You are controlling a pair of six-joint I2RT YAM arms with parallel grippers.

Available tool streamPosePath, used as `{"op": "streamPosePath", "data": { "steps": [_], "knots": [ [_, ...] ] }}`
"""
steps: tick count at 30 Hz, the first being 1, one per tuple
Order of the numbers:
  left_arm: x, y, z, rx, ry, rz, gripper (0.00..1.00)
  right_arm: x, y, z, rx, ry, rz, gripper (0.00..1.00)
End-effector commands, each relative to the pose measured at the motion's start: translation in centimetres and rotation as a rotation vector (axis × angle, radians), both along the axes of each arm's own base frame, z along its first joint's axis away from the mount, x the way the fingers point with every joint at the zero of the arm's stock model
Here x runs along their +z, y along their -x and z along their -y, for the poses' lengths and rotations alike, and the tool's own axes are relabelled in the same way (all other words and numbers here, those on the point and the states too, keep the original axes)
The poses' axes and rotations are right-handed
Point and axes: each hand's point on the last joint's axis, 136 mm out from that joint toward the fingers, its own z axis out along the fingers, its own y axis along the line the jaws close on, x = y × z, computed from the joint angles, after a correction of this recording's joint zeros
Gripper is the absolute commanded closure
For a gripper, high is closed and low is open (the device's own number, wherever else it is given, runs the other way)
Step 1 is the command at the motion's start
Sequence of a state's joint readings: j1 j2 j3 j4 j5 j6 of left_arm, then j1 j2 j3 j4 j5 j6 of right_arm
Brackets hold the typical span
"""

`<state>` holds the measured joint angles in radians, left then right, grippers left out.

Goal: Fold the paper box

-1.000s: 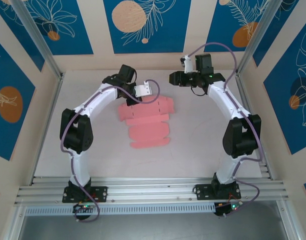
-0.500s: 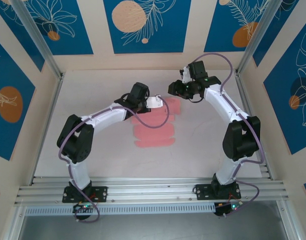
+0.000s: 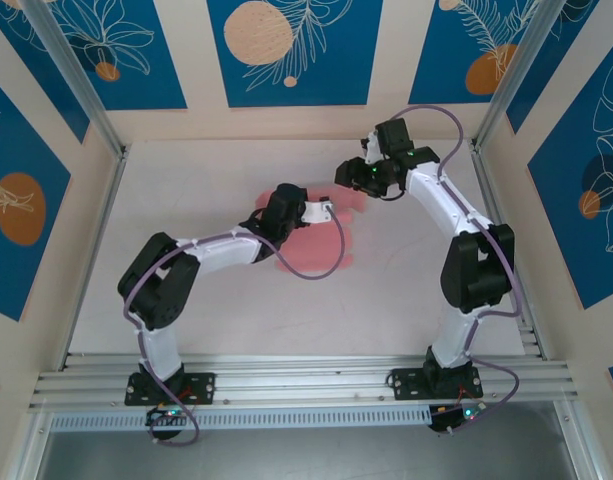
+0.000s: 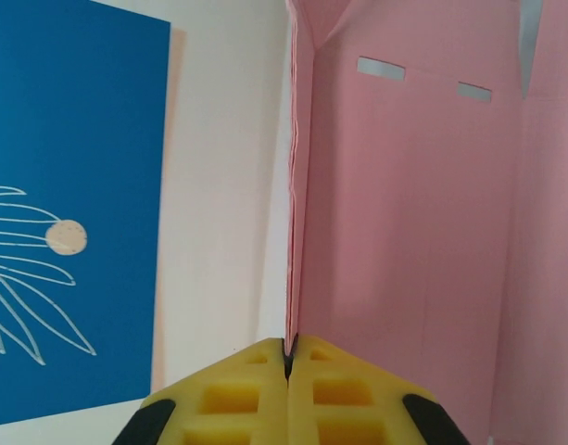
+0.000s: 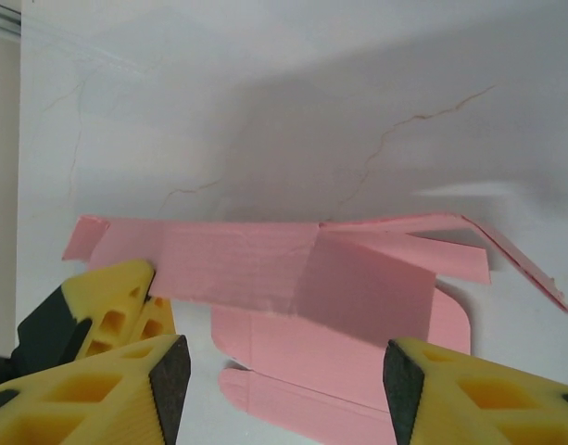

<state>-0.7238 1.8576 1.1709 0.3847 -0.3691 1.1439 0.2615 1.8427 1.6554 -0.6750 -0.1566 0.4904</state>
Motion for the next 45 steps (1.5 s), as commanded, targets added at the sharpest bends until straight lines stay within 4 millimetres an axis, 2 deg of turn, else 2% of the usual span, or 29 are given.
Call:
{"op": "streamPosePath", "data": {
  "steps": [1, 5, 12, 20, 23, 27, 29, 31, 37, 41, 45],
  "knots": [
    [0.5, -0.4, 0.6, 0.014, -0.015, 0.091, 1.0, -0.4, -0.8, -0.2, -0.006, -0.009, -0.028, 0.4],
    [-0.4, -0.5, 0.7, 0.016, -0.037, 0.1, 1.0, -1.6, -1.6, -0.5, -0.008, -0.012, -0.055, 0.39],
    [-1.9, -0.9, 0.9, 0.024, -0.061, 0.085, 1.0, -3.7, -1.5, -1.7, 0.0, -0.038, -0.114, 0.39],
    [-2.3, -0.9, 0.9, 0.025, -0.055, 0.076, 1.0, -5.1, -1.6, -3.6, 0.02, -0.088, -0.151, 0.46],
    [-2.4, -0.8, 1.0, 0.022, -0.053, 0.072, 1.0, -5.3, -1.9, -4.3, 0.026, -0.112, -0.153, 0.52],
    [-2.8, -0.6, 0.9, 0.024, -0.05, 0.062, 1.0, -5.4, -2.4, -5.0, 0.026, -0.149, -0.149, 0.71],
    [-3.1, -0.6, 0.9, 0.025, -0.049, 0.062, 1.0, -5.3, -2.5, -5.0, 0.022, -0.148, -0.143, 0.71],
    [-3.6, -0.6, 0.8, 0.025, -0.057, 0.063, 1.0, -5.2, -2.4, -4.7, 0.02, -0.132, -0.136, 0.69],
    [-4.8, -0.9, 0.5, 0.031, -0.105, 0.107, 1.0, -3.7, -1.2, -2.2, -0.01, -0.055, -0.073, 0.48],
    [-4.5, -1.4, 0.4, 0.043, -0.11, 0.156, 1.0, -2.4, -0.1, 0.5, -0.065, -0.037, -0.024, 0.46],
    [-4.4, -1.8, 0.6, 0.046, -0.116, 0.169, 1.0, -2.4, 1.3, 2.8, -0.126, -0.042, 0.001, 0.46]
  ]
}}
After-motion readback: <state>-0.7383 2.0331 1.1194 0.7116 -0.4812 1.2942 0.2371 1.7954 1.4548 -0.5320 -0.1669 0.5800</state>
